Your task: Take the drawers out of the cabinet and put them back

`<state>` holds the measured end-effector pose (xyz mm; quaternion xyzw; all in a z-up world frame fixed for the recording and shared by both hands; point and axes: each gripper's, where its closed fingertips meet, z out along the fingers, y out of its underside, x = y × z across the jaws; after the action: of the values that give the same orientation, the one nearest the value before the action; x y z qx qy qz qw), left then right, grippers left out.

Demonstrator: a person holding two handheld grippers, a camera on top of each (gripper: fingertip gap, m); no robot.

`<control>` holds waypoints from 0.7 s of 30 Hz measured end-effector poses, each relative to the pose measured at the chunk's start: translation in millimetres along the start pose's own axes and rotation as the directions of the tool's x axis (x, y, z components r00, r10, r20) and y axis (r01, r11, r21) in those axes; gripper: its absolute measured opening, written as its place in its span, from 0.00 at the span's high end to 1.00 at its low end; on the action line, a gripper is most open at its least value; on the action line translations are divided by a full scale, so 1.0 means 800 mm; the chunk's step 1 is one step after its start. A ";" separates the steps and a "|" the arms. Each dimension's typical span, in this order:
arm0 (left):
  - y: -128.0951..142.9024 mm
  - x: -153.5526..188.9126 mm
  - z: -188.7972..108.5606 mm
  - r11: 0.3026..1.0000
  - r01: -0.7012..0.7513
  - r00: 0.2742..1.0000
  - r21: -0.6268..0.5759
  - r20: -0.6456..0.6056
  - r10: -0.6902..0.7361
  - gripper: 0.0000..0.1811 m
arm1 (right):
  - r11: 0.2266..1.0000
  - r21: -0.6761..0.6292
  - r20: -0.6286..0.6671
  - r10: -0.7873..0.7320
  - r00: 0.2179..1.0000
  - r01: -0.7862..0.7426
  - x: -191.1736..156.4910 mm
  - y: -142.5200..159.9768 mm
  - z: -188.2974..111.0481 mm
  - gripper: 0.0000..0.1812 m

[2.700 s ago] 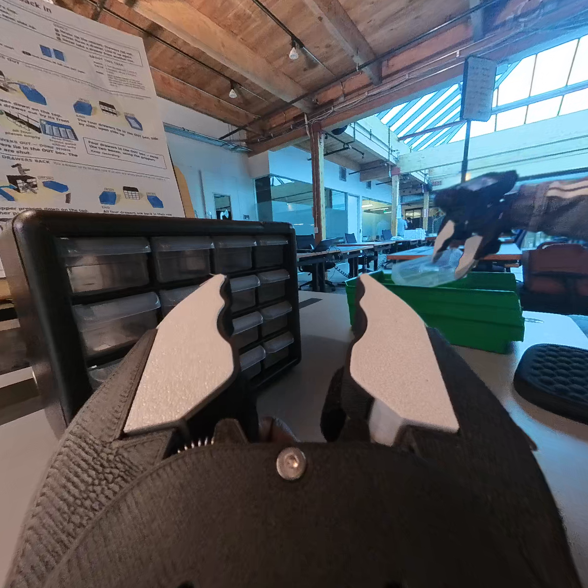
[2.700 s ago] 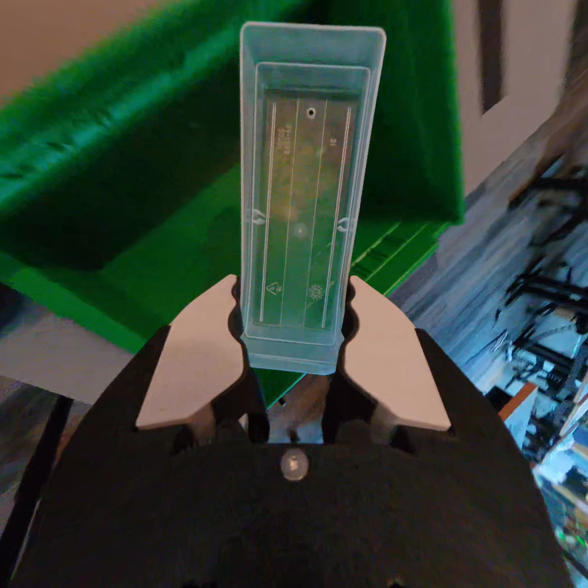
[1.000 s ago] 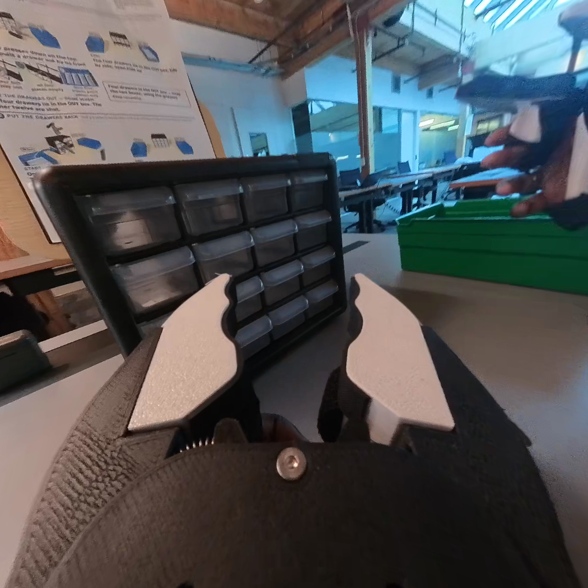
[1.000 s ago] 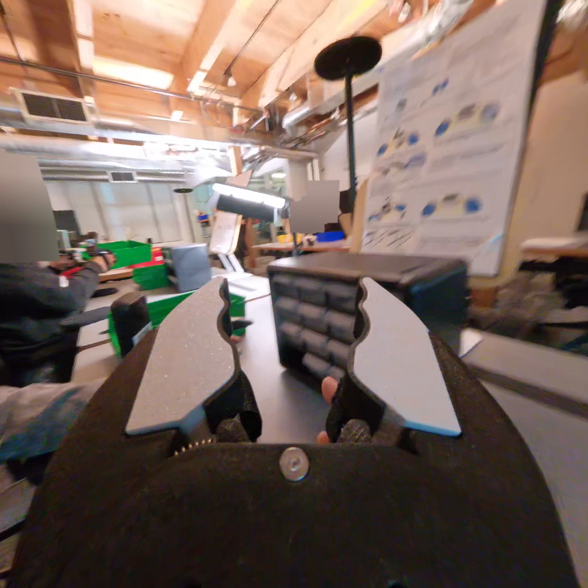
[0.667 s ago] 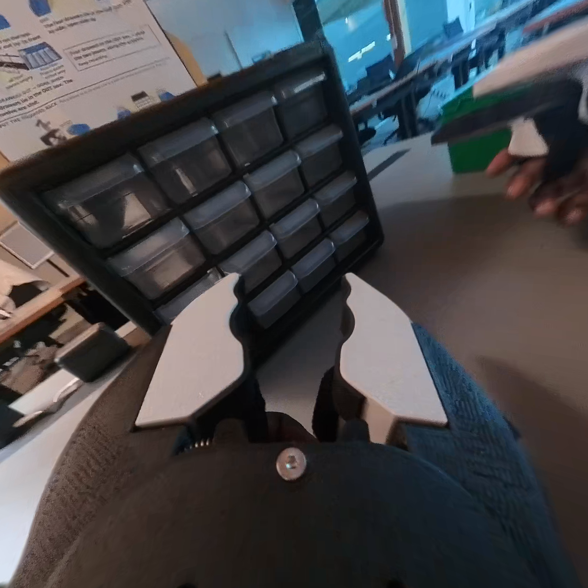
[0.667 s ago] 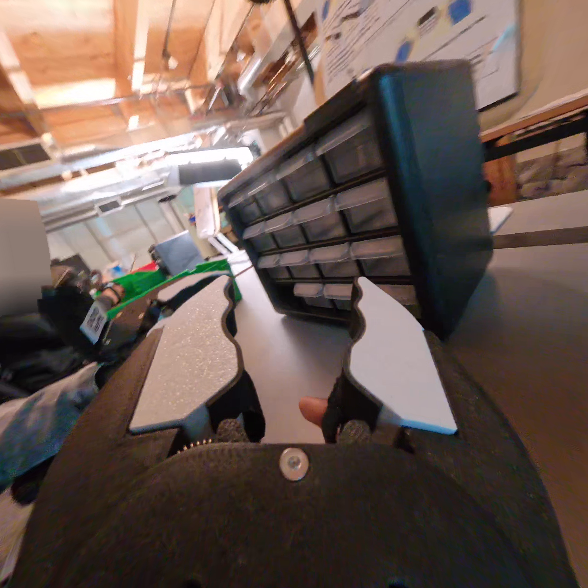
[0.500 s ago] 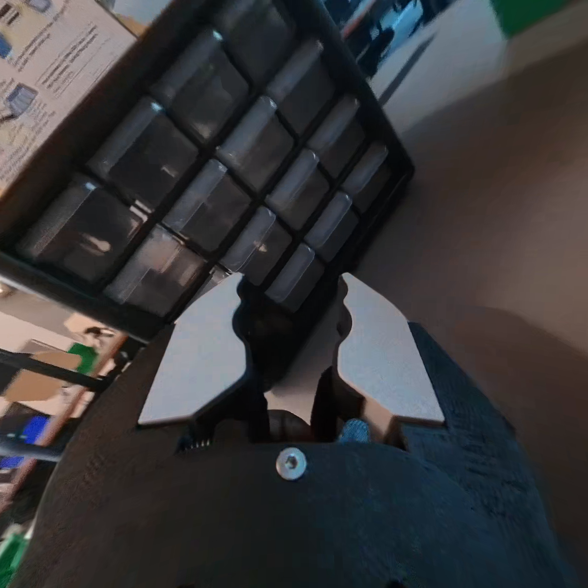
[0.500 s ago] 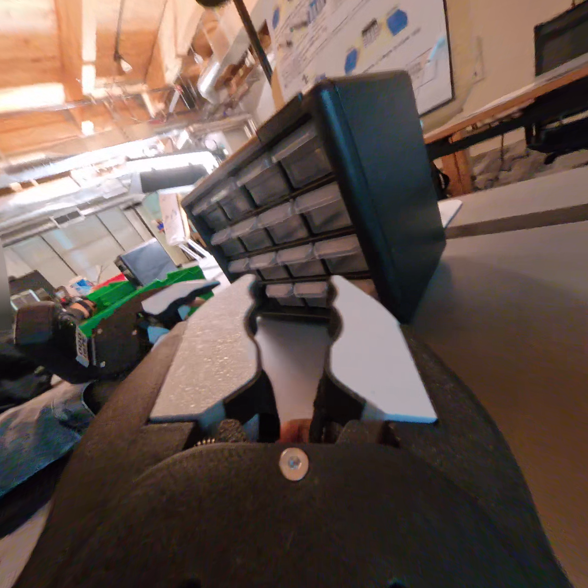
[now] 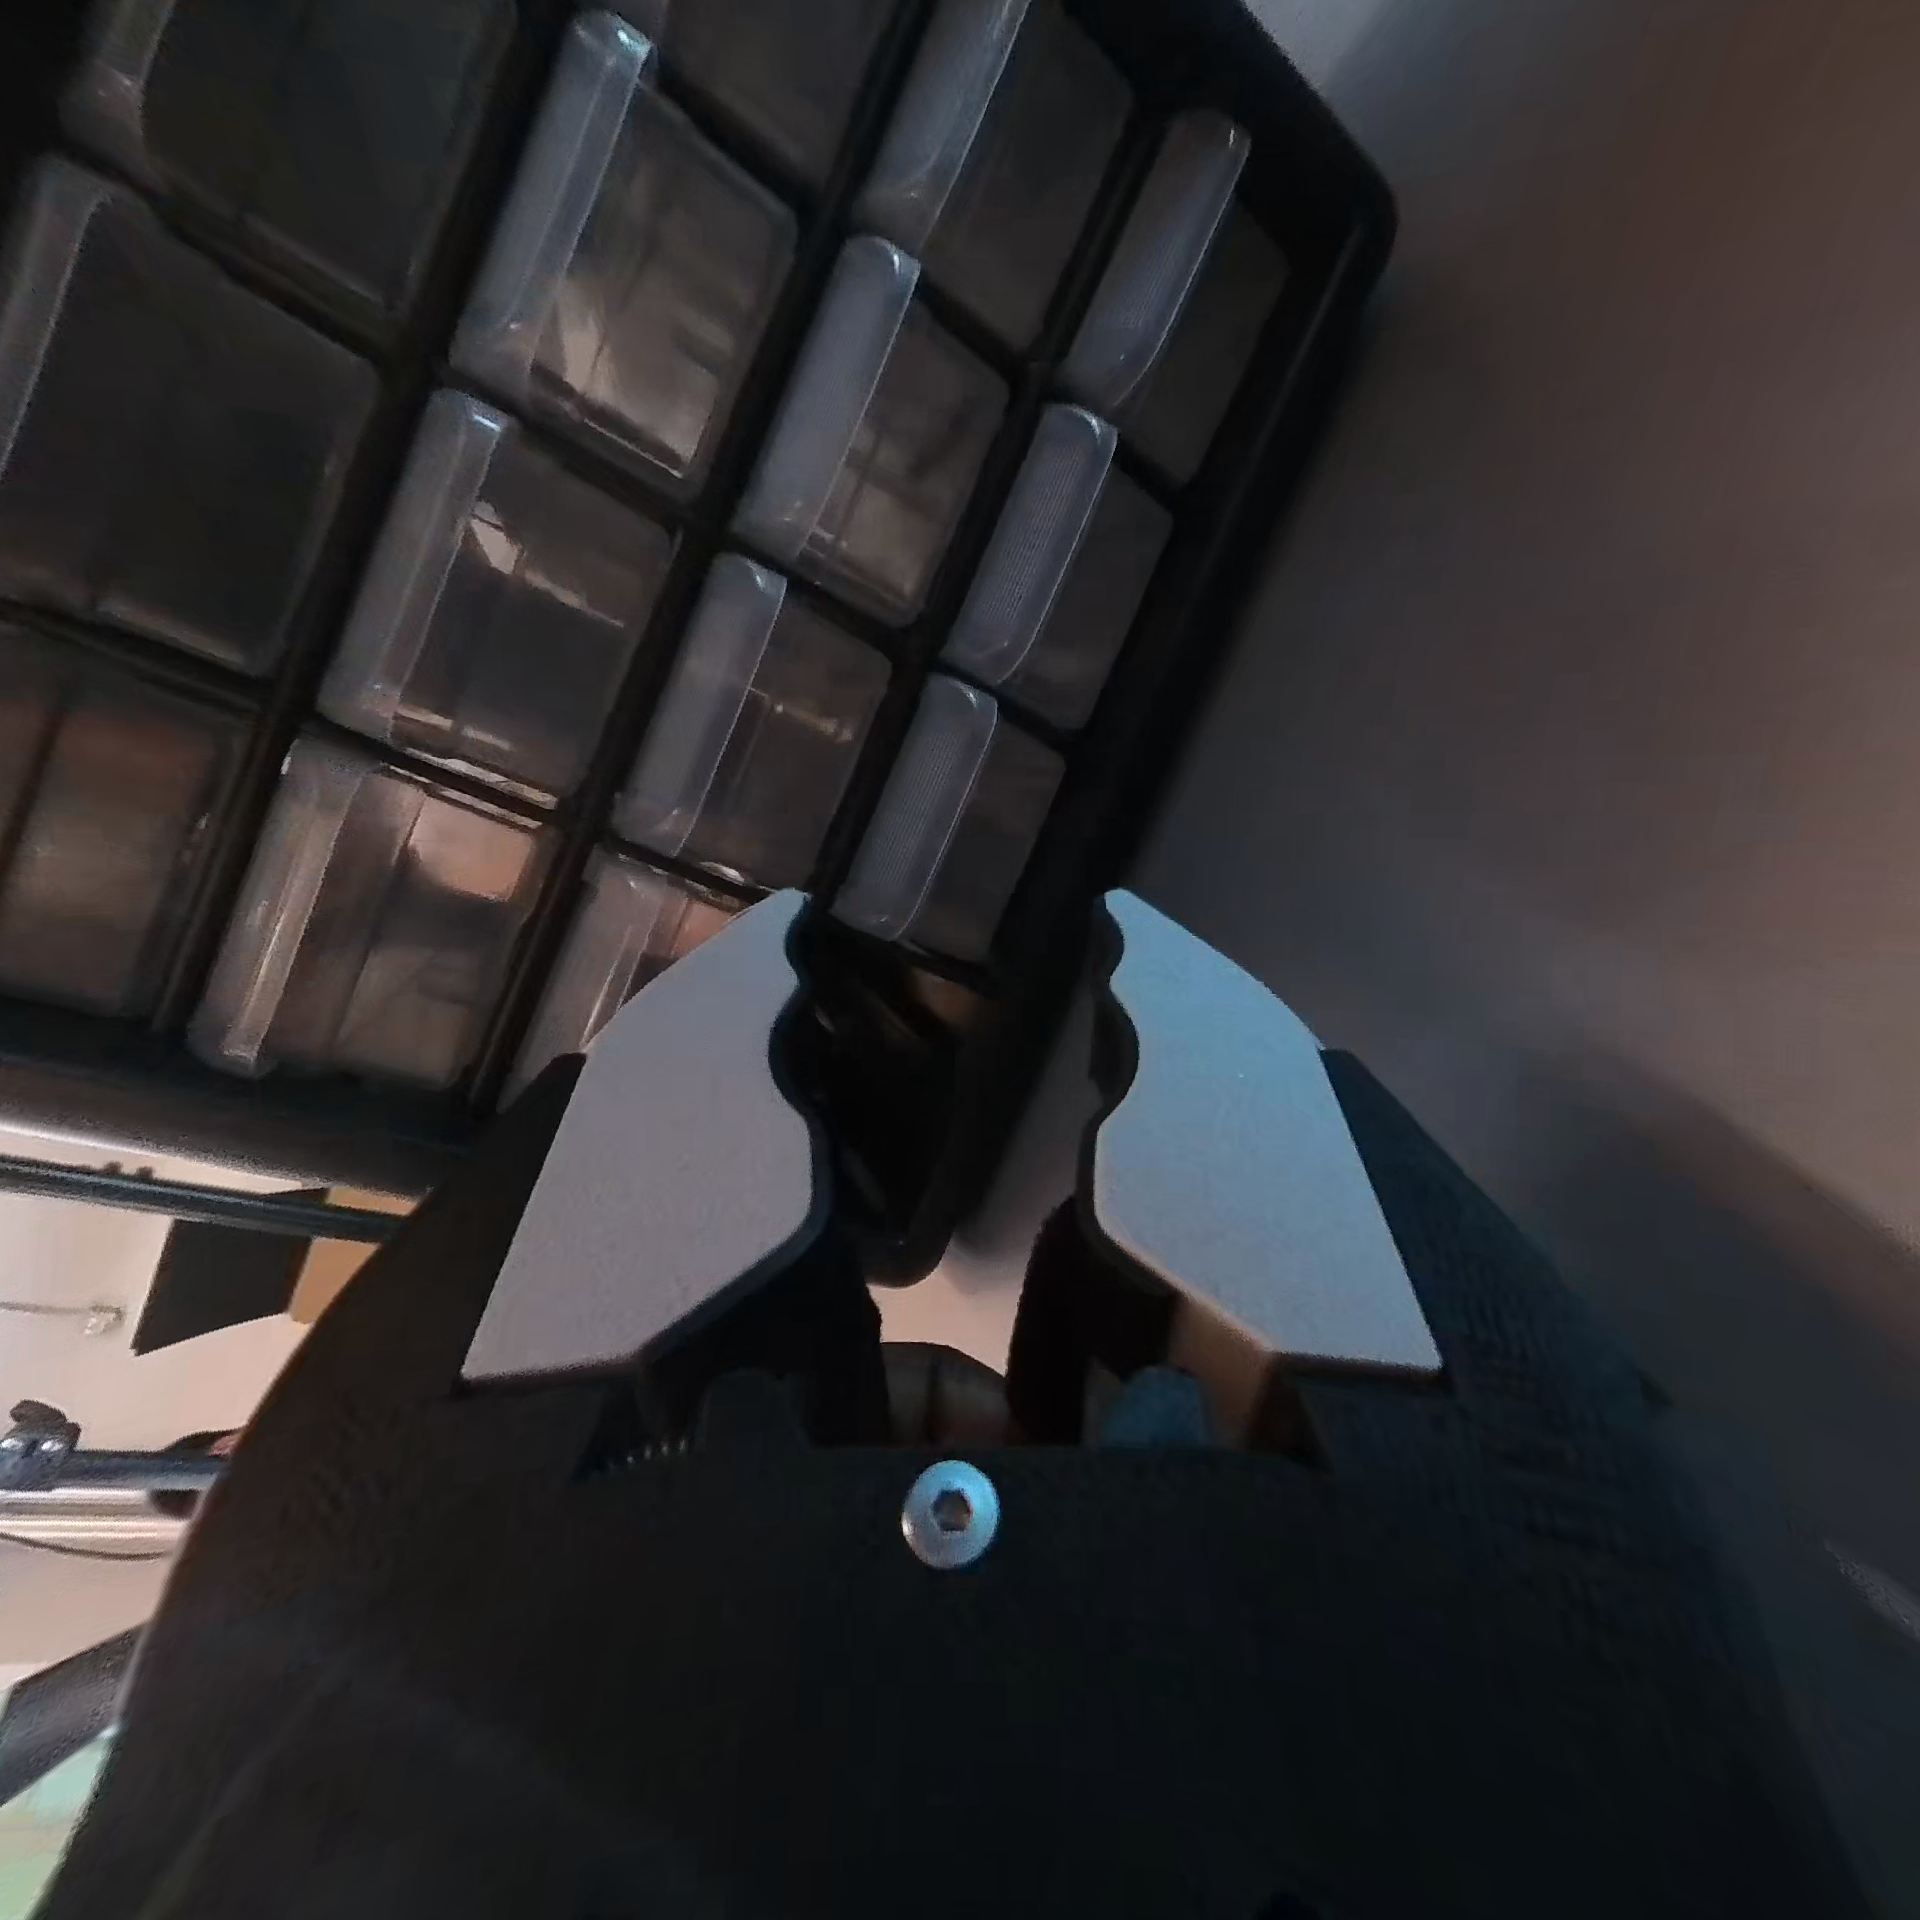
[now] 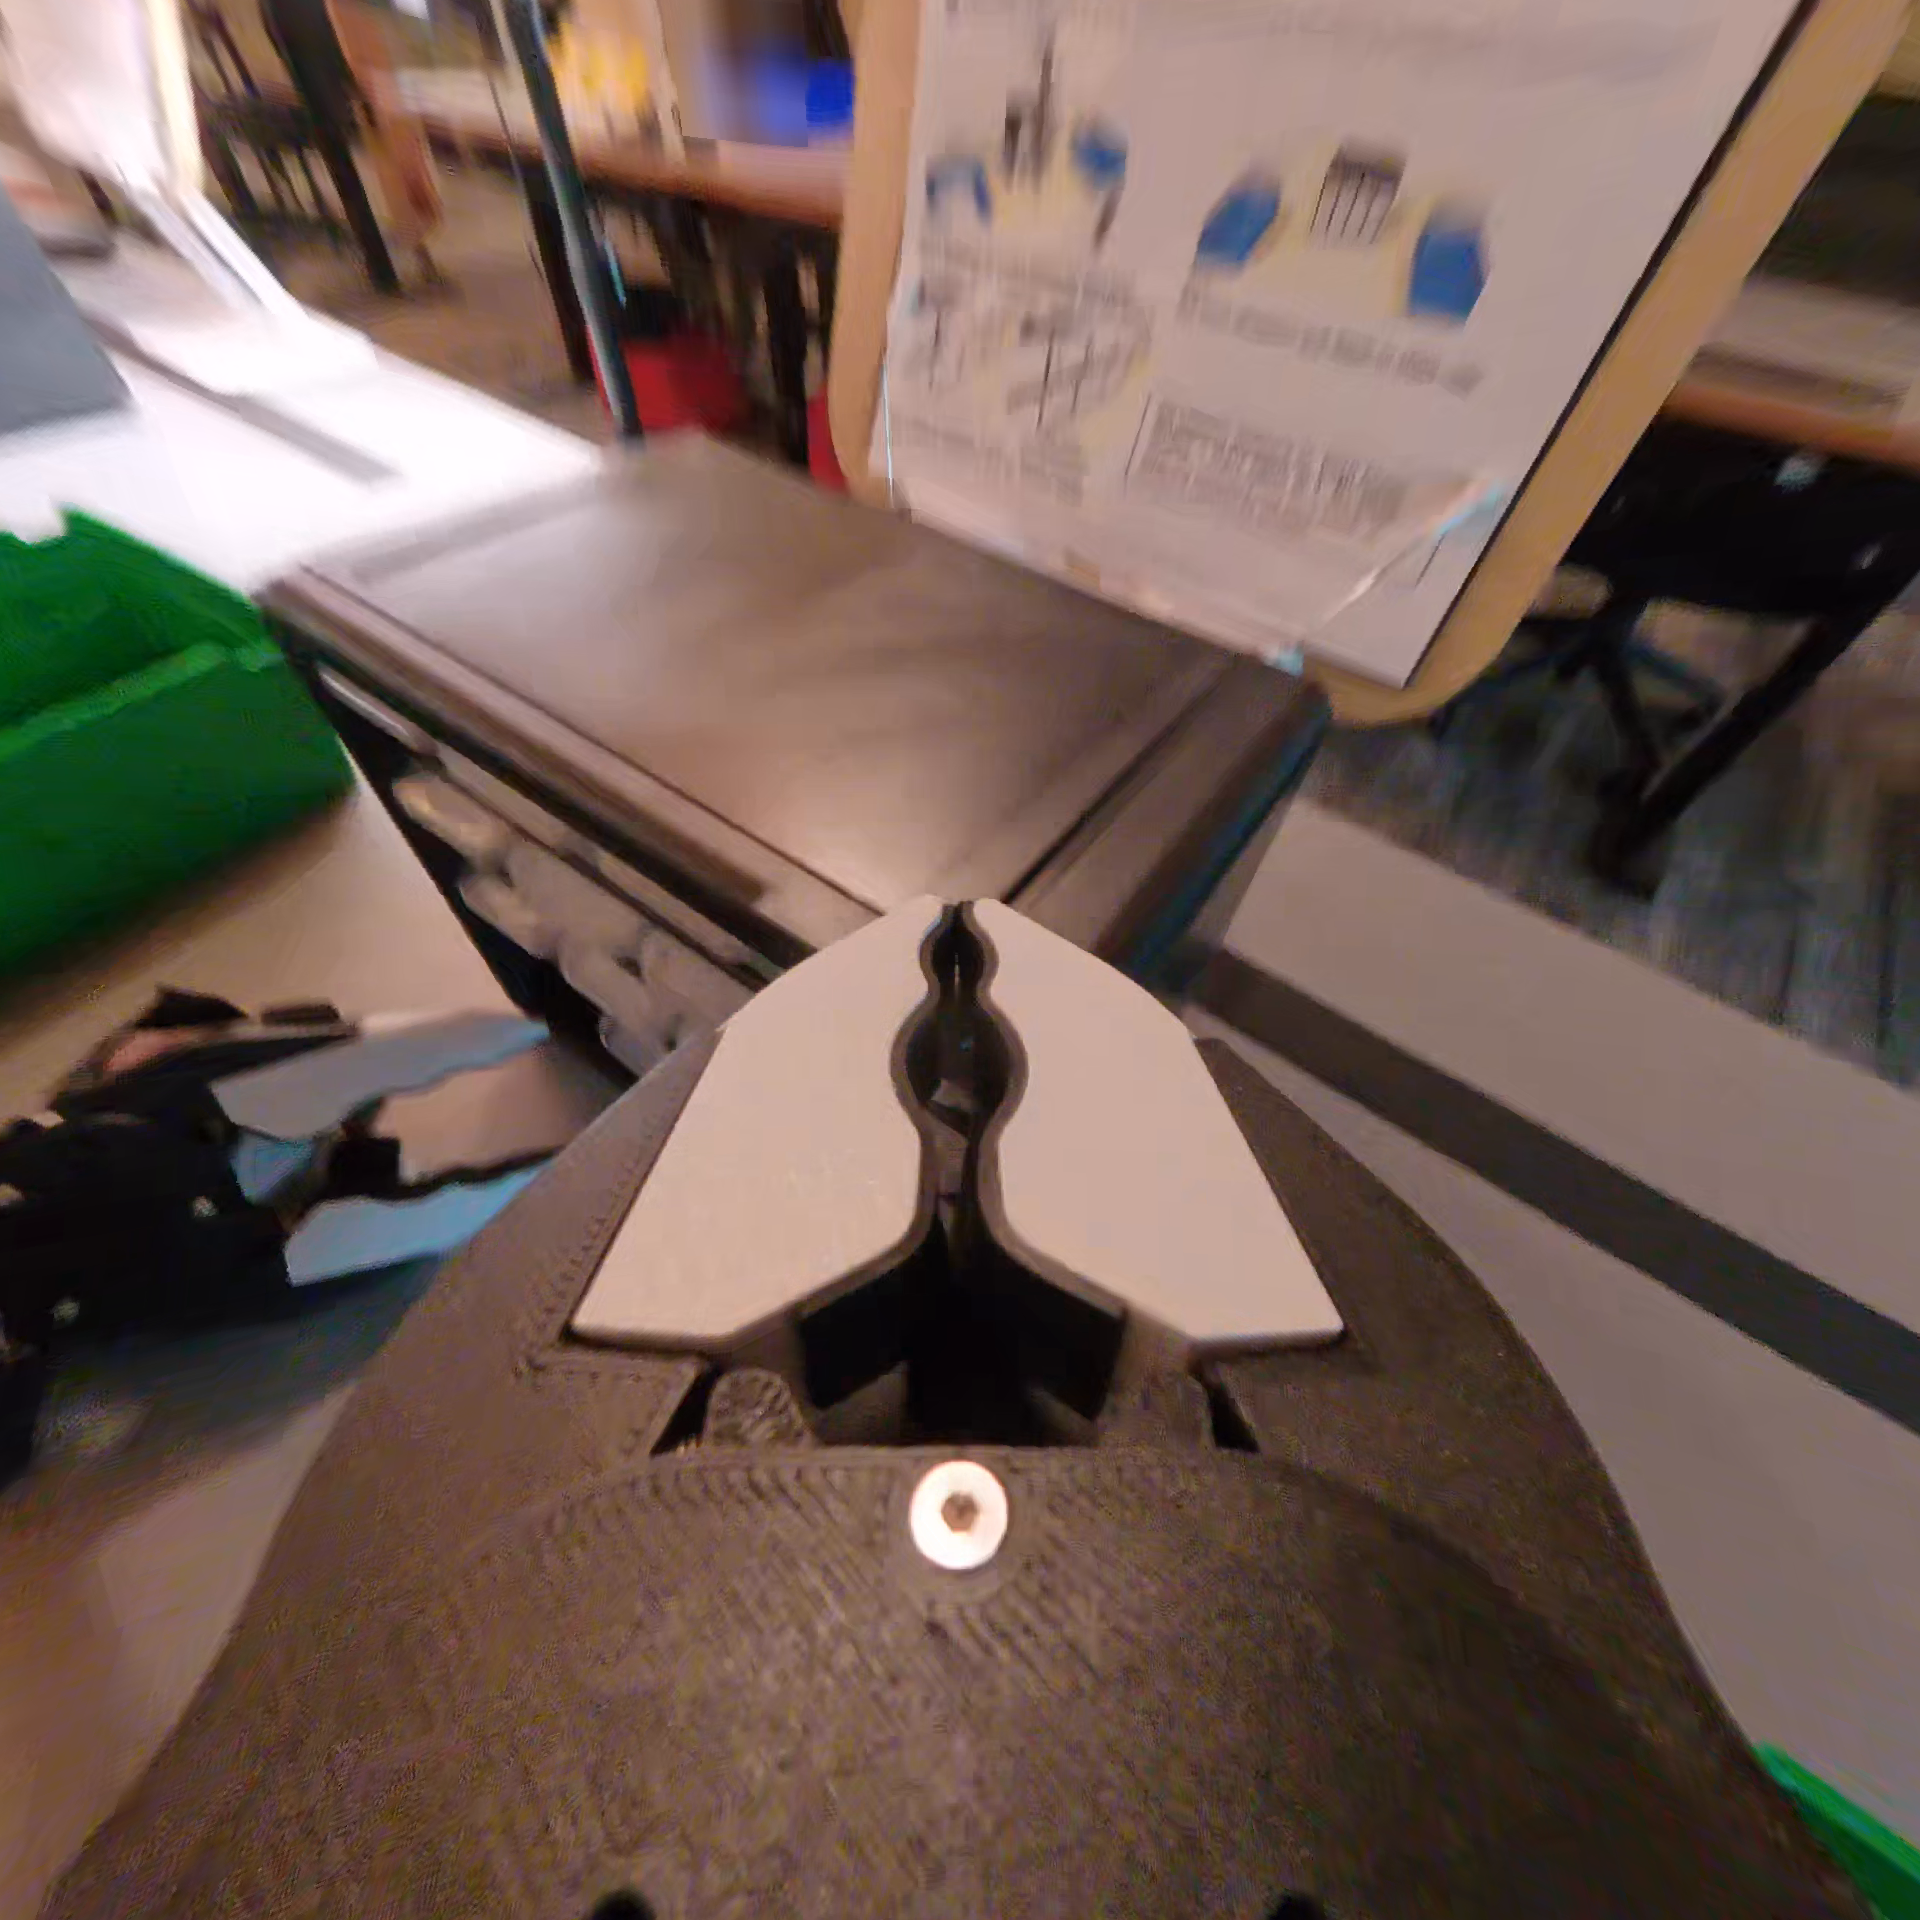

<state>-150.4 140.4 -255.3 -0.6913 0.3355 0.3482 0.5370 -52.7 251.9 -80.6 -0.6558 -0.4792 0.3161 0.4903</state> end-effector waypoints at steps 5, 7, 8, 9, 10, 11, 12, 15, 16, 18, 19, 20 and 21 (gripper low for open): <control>0.007 0.000 0.005 0.996 -0.089 0.996 -0.016 0.012 0.089 0.77 | 1.000 -0.006 -0.013 0.002 1.000 -0.002 0.004 0.007 0.012 1.00; 0.010 -0.003 0.009 0.986 -0.165 0.986 -0.036 0.035 0.166 0.80 | 1.000 0.005 -0.032 -0.020 0.999 0.020 0.004 0.007 0.012 1.00; 0.011 -0.006 0.012 0.973 -0.226 0.972 -0.048 0.053 0.228 0.80 | 1.000 0.004 -0.041 -0.030 0.999 0.030 0.004 0.007 0.012 0.99; 0.011 -0.009 0.016 0.953 -0.295 0.951 -0.061 0.073 0.299 0.81 | 0.999 -0.001 -0.047 -0.036 0.998 0.036 0.004 0.007 0.012 0.99; 0.010 -0.011 0.020 0.930 -0.361 0.926 -0.072 0.090 0.366 0.82 | 0.999 -0.006 -0.049 -0.039 0.998 0.038 0.004 0.007 0.012 0.99; 0.010 -0.011 0.024 0.907 -0.413 0.902 -0.082 0.102 0.420 0.83 | 0.999 -0.008 -0.047 -0.038 0.998 0.038 0.004 0.007 0.012 0.99; 0.009 -0.009 0.029 0.887 -0.453 0.881 -0.090 0.108 0.461 0.84 | 0.999 -0.007 -0.043 -0.035 0.998 0.035 0.004 0.007 0.012 0.99; 0.004 -0.014 0.037 0.848 -0.516 0.834 -0.121 0.154 0.530 0.89 | 1.000 0.008 -0.035 -0.029 0.999 0.030 0.004 0.007 0.012 0.99; 0.001 -0.017 0.038 0.842 -0.526 0.825 -0.122 0.169 0.540 0.93 | 0.999 0.009 -0.036 -0.030 0.999 0.031 0.004 0.007 0.012 0.99; 0.000 -0.017 0.038 0.837 -0.533 0.821 -0.123 0.162 0.547 0.94 | 0.999 0.014 -0.037 -0.033 0.999 0.034 0.003 0.006 0.012 0.99; 0.001 -0.016 0.037 0.834 -0.538 0.817 -0.124 0.166 0.552 0.94 | 0.999 0.019 -0.036 -0.032 0.999 0.033 0.003 0.006 0.012 0.99; 0.000 -0.016 0.036 0.826 -0.550 0.808 -0.123 0.169 0.564 0.94 | 0.999 0.023 -0.035 -0.030 0.999 0.031 0.003 0.006 0.012 0.99; -0.001 -0.014 0.033 0.818 -0.563 0.800 -0.119 0.168 0.575 0.94 | 0.999 0.026 -0.036 -0.029 0.999 0.030 0.003 0.006 0.012 0.99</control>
<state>-158.8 167.6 -250.0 -0.5375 0.4617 0.5701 0.4159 -58.4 257.2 -88.3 -0.6474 -0.4760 0.3035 0.5120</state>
